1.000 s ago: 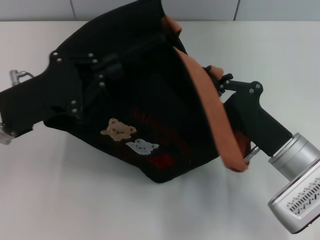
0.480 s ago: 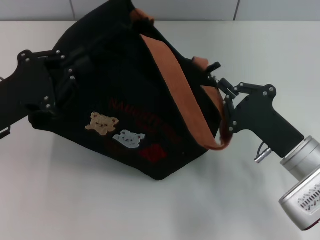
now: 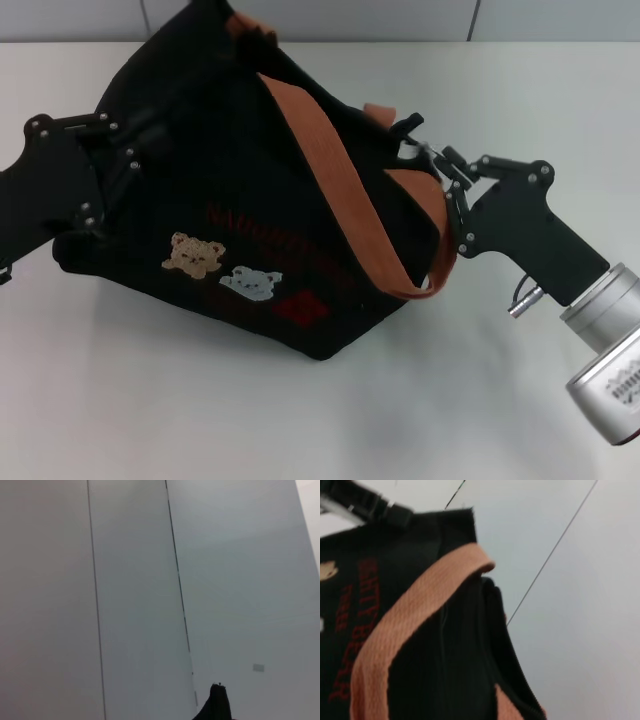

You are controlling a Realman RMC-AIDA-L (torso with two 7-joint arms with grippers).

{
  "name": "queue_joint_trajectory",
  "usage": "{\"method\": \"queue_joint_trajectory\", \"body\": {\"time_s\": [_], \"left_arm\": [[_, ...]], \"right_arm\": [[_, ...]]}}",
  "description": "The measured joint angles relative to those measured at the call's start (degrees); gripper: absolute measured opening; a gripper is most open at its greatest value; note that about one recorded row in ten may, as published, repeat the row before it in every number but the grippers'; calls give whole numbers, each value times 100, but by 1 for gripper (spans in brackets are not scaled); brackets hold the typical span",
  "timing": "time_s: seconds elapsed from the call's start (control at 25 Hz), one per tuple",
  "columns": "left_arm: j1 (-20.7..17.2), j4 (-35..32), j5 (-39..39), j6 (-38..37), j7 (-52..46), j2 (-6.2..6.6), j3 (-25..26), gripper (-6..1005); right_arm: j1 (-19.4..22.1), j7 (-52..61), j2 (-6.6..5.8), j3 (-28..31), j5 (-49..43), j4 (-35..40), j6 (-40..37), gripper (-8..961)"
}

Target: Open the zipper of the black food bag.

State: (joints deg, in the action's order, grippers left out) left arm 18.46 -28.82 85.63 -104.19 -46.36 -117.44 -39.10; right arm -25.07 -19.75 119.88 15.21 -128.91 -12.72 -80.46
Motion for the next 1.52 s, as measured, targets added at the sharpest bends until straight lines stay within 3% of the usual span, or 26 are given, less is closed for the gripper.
{"method": "queue_joint_trajectory", "body": {"time_s": [0.16, 0.4, 0.72, 0.84, 0.96, 1.04, 1.28, 1.36, 1.44, 1.48, 1.52], "left_arm": [[-24, 230, -31, 217, 290, -59, 61, 88], [-8, 1070, -35, 434, 870, -100, 607, 85], [519, 2200, -80, 1187, 953, -142, 1153, 142], [660, 2426, -109, 1106, 1047, -164, 1487, 270], [626, 2434, -108, 993, 1039, -153, 1668, 391], [406, 2311, -109, 673, 882, -107, 2041, 462], [-106, 1519, -54, -201, 250, -36, 2245, 706], [-228, 1178, 35, -608, -236, 57, 2107, 798], [-291, 847, 98, -935, -785, 212, 1702, 811], [-291, 847, 98, -935, -785, 212, 1702, 817], [-319, 551, 132, -1034, -1138, 329, 1209, 823]], "right_arm": [[-42, 723, 0, 180, 0, 3, -137, 37], [-51, 2013, -8, 694, 0, 226, -384, 215], [-29, 3044, -24, 1132, 0, 332, -563, 387], [-17, 3358, -35, 1211, -1, 352, -567, 451], [-3, 3712, -45, 1295, -3, 463, -628, 655], [-1, 4270, -56, 1332, -3, 706, -790, 656], [-99, 5669, -113, 1179, -145, 1366, -1441, 658], [-189, 6109, -169, 834, -378, 1738, -2191, 659], [-361, 6606, -232, 50, -574, 2239, -3183, 659], [-361, 6606, -232, 50, -574, 2239, -3183, 660], [-441, 6824, -244, -284, -576, 2430, -3407, 660]]}}
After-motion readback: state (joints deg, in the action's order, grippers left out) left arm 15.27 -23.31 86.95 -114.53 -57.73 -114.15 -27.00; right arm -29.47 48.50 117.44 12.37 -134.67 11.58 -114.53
